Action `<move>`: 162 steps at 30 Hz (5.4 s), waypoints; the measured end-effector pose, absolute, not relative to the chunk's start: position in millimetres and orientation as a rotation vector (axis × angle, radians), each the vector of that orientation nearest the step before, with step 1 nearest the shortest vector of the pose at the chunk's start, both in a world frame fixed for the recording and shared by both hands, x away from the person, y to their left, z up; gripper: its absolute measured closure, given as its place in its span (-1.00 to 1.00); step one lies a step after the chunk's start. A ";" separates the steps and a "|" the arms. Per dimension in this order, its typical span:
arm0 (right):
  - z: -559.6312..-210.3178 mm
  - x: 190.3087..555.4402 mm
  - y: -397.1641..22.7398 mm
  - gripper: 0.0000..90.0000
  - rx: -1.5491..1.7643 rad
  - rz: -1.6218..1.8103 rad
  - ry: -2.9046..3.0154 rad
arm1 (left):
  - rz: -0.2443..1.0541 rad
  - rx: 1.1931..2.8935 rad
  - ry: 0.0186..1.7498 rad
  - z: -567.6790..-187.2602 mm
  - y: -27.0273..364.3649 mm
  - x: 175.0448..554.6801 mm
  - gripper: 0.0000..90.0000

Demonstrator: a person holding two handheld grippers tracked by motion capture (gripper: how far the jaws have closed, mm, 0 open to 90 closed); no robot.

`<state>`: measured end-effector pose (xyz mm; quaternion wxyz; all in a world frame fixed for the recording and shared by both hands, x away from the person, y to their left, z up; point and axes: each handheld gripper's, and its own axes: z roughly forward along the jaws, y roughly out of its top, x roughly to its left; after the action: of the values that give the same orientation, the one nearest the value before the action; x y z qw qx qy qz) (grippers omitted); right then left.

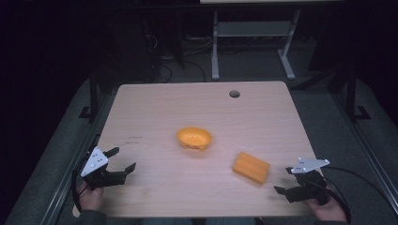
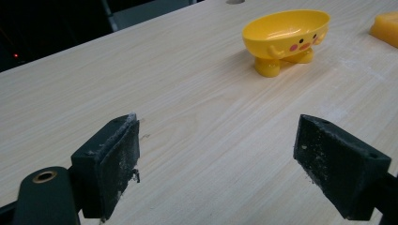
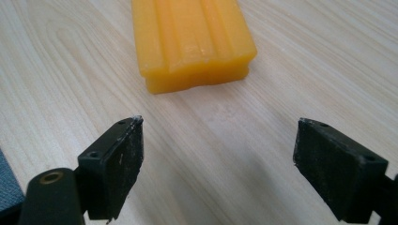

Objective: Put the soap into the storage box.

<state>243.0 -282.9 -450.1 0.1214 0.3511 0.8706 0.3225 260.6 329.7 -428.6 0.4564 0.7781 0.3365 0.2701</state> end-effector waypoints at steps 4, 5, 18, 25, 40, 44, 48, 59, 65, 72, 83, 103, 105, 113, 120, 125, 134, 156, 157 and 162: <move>-446.7 248.1 -278.7 -0.67 1.013 0.924 2.564 | 0.666 1.918 0.831 -428.6 330.0 260.4 -0.69; -445.2 249.9 -276.7 -0.68 1.005 0.912 2.568 | 0.665 1.917 0.831 -428.6 330.0 260.4 -0.69; -431.6 267.3 -253.1 -0.69 0.921 0.893 2.620 | 0.664 1.914 0.832 -428.8 330.4 260.5 -0.69; -425.6 273.3 -243.0 -0.69 0.881 0.870 2.644 | 0.663 1.896 0.842 -429.2 331.1 260.6 -0.69; -422.8 290.5 -217.1 -0.69 0.809 0.795 2.712 | 0.665 1.898 0.843 -427.9 333.8 260.6 -0.69; -422.2 296.6 -211.0 -0.69 0.810 0.800 2.724 | 0.665 1.898 0.845 -428.0 333.7 260.8 -0.69; -423.1 301.9 -205.9 -0.69 0.790 0.773 2.741 | 0.664 1.898 0.844 -428.2 333.4 260.9 -0.69; -431.3 317.3 -189.8 -0.69 0.765 0.721 2.806 | 0.661 1.892 0.847 -428.0 333.1 260.5 -0.69; -437.5 321.8 -183.7 -0.68 0.763 0.682 2.833 | 0.661 1.892 0.848 -427.8 333.5 260.6 -0.69; -443.1 325.2 -179.7 -0.68 0.769 0.640 2.860 | 0.660 1.889 0.847 -427.8 333.1 260.6 -0.69; -449.7 328.1 -172.1 -0.62 0.746 0.571 2.878 | 0.661 1.887 0.848 -427.6 333.8 260.5 -0.69; -450.1 328.1 -170.9 -0.55 0.719 0.560 2.889 | 0.660 1.886 0.847 -427.4 333.8 260.4 -0.69; -450.1 328.2 -170.9 -0.55 0.712 0.559 2.890 | 0.661 1.886 0.848 -427.4 333.8 260.4 -0.69; -445.1 326.6 -167.3 -0.55 0.673 0.574 2.897 | 0.663 1.881 0.845 -427.1 333.8 260.5 -0.69; -430.9 329.9 -158.4 -0.55 0.619 0.575 2.880 | 0.667 1.877 0.843 -426.9 334.4 260.5 -0.69; -423.0 335.4 -154.1 -0.55 0.601 0.601 2.885 | 0.667 1.876 0.846 -426.7 334.7 260.3 -0.69; -413.3 345.8 -152.2 -0.55 0.602 0.635 2.883 | 0.665 1.870 0.851 -426.8 335.0 260.3 -0.69; -391.8 367.3 -130.7 -0.54 0.533 0.642 2.893 | 0.666 1.861 0.854 -426.5 336.5 260.2 -0.69; -390.3 368.8 -128.8 -0.55 0.533 0.643 2.894 | 0.666 1.861 0.855 -426.5 336.6 260.1 -0.69; -388.2 371.3 -125.1 -0.55 0.530 0.637 2.898 | 0.667 1.860 0.855 -426.4 336.9 260.2 -0.69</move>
<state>371.3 -125.1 -388.2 0.0634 0.1756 0.9595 0.2110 260.2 336.9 -426.4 0.4744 0.7604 0.3497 0.2727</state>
